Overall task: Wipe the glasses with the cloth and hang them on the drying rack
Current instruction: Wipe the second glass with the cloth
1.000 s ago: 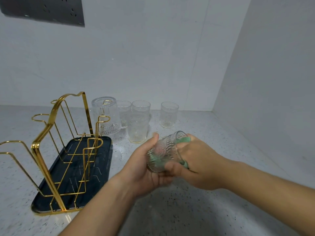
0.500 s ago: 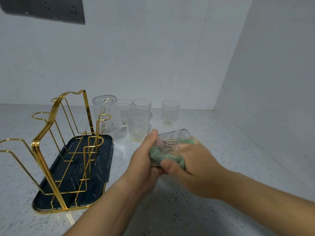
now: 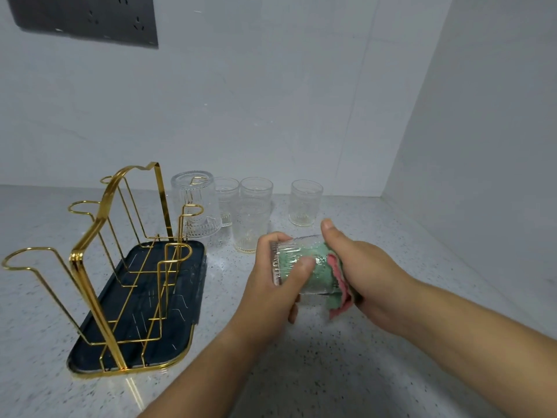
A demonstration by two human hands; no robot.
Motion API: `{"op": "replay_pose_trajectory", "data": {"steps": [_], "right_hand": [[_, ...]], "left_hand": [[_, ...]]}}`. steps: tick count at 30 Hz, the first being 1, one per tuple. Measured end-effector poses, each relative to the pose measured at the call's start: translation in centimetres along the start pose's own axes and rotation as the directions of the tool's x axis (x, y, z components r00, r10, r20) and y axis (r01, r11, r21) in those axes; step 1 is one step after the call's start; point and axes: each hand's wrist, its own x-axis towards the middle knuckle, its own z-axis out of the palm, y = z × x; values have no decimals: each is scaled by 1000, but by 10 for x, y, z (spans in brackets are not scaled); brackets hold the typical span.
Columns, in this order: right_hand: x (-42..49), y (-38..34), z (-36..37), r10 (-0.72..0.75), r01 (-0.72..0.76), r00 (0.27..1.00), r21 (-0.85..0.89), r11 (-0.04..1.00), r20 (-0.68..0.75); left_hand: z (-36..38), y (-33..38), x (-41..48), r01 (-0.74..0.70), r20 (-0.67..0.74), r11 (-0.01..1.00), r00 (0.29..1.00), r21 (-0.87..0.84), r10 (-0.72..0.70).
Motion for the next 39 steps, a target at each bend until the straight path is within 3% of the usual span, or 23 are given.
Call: {"op": "replay_pose_trajectory", "data": {"steps": [2,4,5,6,8,9,10,12,14,16,17,20,23,24,25,27,29,31,33,35,37,39], "right_hand": [[-2,2,0,-48,51,998,-71,996,42],[-13,2,3,-191,199,980,-238,951,58],[-18,2,5,-304,320,947,-352,880,101],[-20,3,5,-421,450,889,-520,726,181],[-13,11,-2,-533,560,773,-766,316,345],[-10,15,-8,-513,573,762,-780,252,395],[-8,17,-13,-511,594,752,-765,250,417],[-5,22,-20,-533,620,748,-704,348,395],[-9,19,-17,-538,579,799,-581,571,267],[-10,12,-15,-286,312,950,-415,855,124],[-6,10,-15,-156,178,984,-344,922,91],[-1,0,-14,6,6,999,-236,972,52],[-11,-6,-2,-174,188,982,-351,917,69],[-16,-6,3,-299,320,947,-425,847,117],[-18,-6,5,-435,458,882,-543,704,182],[-14,1,0,-616,616,704,-735,283,353],[-8,8,-9,-576,653,658,-749,114,486],[-1,16,-20,-553,668,677,-720,187,485],[-4,17,-17,-547,599,782,-605,524,301],[-5,15,-12,-281,283,958,-386,878,63],[-1,18,-11,-2,10,999,-167,986,49],[-5,16,-7,47,-34,994,-127,991,103]], "left_hand": [[4,0,2,-10,-53,1000,999,-14,9],[6,2,6,131,-50,983,989,-130,-139],[3,4,9,240,4,948,970,-209,-245],[0,4,10,353,102,894,936,-277,-338],[-8,8,12,554,318,765,828,-329,-462],[-10,9,12,608,390,721,785,-333,-482],[-12,9,12,631,431,707,761,-318,-486],[-8,10,11,609,453,749,762,-260,-462],[-2,7,10,530,401,813,817,-241,-413],[0,2,9,394,254,895,906,-210,-339],[1,0,7,317,172,935,942,-160,-290],[5,-1,2,178,42,980,984,-84,-175],[2,2,9,289,45,926,957,-241,-287],[-1,3,12,385,126,867,923,-317,-363],[-5,7,13,494,237,785,869,-374,-434],[-14,9,13,654,411,650,753,-387,-514],[-20,11,12,691,466,631,715,-354,-522],[-16,10,12,653,484,679,737,-334,-472],[-9,6,12,548,429,775,810,-315,-399],[-5,-5,12,380,274,893,909,-242,-313],[-2,-11,9,219,133,970,970,-110,-204],[1,-10,6,156,70,984,986,-88,-150]]}}
